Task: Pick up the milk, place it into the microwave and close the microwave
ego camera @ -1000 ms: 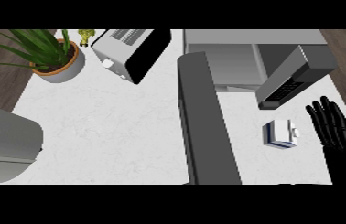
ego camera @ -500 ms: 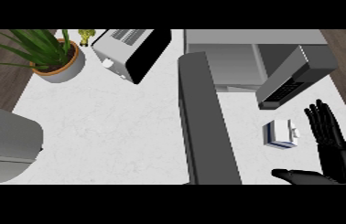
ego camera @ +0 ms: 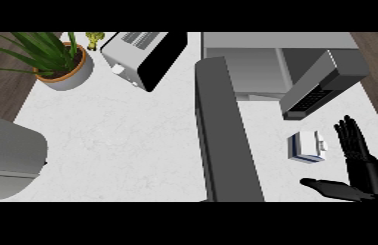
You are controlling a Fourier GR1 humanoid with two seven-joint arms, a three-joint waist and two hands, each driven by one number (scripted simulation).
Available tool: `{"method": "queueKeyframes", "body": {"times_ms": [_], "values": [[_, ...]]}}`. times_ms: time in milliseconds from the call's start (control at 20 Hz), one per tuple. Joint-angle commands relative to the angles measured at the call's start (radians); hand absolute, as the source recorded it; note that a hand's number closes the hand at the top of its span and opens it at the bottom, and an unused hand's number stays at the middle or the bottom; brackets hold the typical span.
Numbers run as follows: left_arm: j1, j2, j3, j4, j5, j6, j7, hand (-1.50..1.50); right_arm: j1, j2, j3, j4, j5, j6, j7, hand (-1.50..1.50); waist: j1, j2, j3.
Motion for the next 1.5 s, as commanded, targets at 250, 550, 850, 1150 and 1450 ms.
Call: {"method": "queueKeyframes", "body": {"times_ms": [250, 550, 850, 1150, 1450], "values": [[0.077, 0.004, 0.098, -0.031, 0.102, -0.096, -0.019, -1.5, -0.074, -0.061, -0.026, 0.281, 0.019, 0.038, -0.185, -1.5, 0.005, -0.001, 0.0], [0.051, -0.006, 0.004, -0.08, 0.046, -0.015, 0.039, -1.5, -0.215, -0.107, -0.04, 0.617, 0.09, -0.018, -0.382, -1.5, 0.009, 0.001, 0.001], [-0.048, -0.007, 0.059, -0.038, 0.055, -0.02, 0.084, -1.5, -0.344, -0.166, -0.062, 0.861, 0.115, -0.05, -0.497, -1.5, 0.011, 0.005, 0.002], [0.044, -0.007, 0.085, 0.042, 0.081, -0.117, -0.034, -1.5, -0.413, -0.136, -0.052, 0.976, 0.132, -0.104, -0.544, -1.5, 0.016, 0.003, 0.001], [-0.005, -0.007, 0.078, 0.053, 0.048, -0.086, -0.035, -1.5, -0.412, -0.143, -0.02, 0.988, 0.157, -0.035, -0.651, 1.5, 0.016, 0.006, 0.003]]}}
